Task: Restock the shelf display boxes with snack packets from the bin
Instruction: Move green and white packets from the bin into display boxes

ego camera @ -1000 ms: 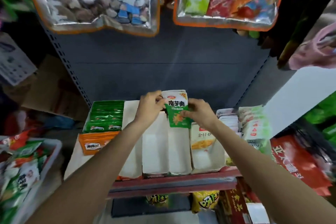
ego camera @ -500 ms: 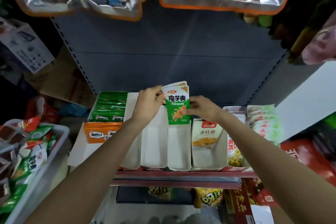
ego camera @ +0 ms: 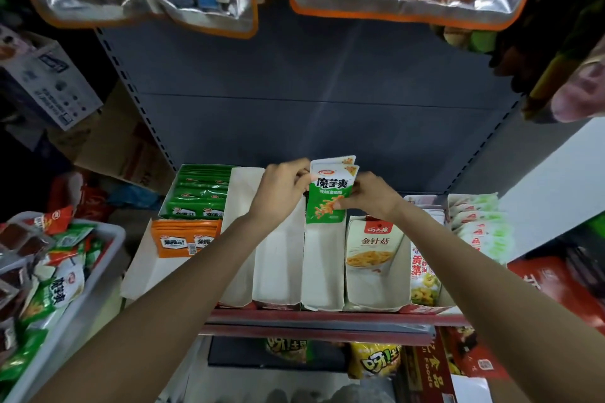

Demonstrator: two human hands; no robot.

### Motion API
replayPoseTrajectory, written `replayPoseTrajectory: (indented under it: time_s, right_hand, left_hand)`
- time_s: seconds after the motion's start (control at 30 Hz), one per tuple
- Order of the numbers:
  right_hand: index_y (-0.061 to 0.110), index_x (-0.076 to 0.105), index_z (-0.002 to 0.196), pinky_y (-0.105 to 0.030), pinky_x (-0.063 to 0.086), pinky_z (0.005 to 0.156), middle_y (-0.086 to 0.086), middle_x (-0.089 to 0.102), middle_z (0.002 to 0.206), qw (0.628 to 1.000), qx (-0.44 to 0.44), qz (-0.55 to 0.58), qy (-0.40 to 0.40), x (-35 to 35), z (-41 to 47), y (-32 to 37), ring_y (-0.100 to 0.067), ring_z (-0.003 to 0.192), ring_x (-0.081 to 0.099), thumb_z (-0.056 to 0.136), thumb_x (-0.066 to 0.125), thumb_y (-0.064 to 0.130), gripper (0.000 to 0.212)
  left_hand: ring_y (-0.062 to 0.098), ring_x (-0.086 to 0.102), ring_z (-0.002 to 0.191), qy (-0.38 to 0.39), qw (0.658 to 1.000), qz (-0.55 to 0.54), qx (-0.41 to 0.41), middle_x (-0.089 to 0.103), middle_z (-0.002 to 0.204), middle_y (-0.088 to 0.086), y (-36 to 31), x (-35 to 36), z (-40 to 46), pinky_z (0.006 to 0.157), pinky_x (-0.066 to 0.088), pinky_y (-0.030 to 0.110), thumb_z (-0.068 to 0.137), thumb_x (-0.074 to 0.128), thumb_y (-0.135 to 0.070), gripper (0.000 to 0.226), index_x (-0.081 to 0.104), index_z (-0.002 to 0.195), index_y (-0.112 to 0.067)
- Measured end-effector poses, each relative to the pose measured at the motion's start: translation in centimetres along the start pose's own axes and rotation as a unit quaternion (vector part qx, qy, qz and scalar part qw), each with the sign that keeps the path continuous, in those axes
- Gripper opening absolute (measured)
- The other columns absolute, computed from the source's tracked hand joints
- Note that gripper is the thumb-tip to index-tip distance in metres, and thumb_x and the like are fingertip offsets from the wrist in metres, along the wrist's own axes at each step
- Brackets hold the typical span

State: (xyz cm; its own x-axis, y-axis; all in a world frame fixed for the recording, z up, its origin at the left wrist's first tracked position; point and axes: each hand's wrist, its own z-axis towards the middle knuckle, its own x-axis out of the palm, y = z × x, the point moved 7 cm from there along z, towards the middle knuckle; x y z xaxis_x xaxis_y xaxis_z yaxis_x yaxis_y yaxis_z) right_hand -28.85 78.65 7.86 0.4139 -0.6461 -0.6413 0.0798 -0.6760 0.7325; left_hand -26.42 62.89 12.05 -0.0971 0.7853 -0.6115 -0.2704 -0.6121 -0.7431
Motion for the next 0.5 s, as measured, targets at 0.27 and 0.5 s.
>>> replayPoseTrajectory:
  time_s: [0.27, 0.5]
  right_hand:
    - [0.017, 0.069, 0.085, -0.026, 0.045, 0.072, 0.0, 0.068, 0.084, 0.999, -0.009, -0.052, 0.0, -0.6, -0.5, 0.3, -0.014, 0.081, 0.061, 0.082, 0.071, 0.018, 0.004]
    - [0.011, 0.065, 0.087, -0.032, 0.048, 0.074, -0.009, 0.069, 0.087, 0.983, -0.03, -0.165, -0.076, 0.2, -0.4, 0.3, -0.026, 0.084, 0.063, 0.086, 0.063, 0.01, 0.004]
  left_hand:
    - [0.03, 0.059, 0.088, 0.121, 0.988, 0.098, -0.005, 0.065, 0.09, 0.011, 2.7, 3.3, -0.4, 0.076, 0.048, 0.034, 0.088, 0.06, -0.008, 0.009, 0.062, 0.086, 0.0]
    - [0.015, 0.043, 0.117, 0.064, 0.96, 0.267, 0.059, 0.059, 0.119, -0.008, 1.2, 3.6, -0.7, 0.094, 0.021, 0.028, 0.091, 0.054, -0.026, 0.031, 0.055, 0.122, -0.026]
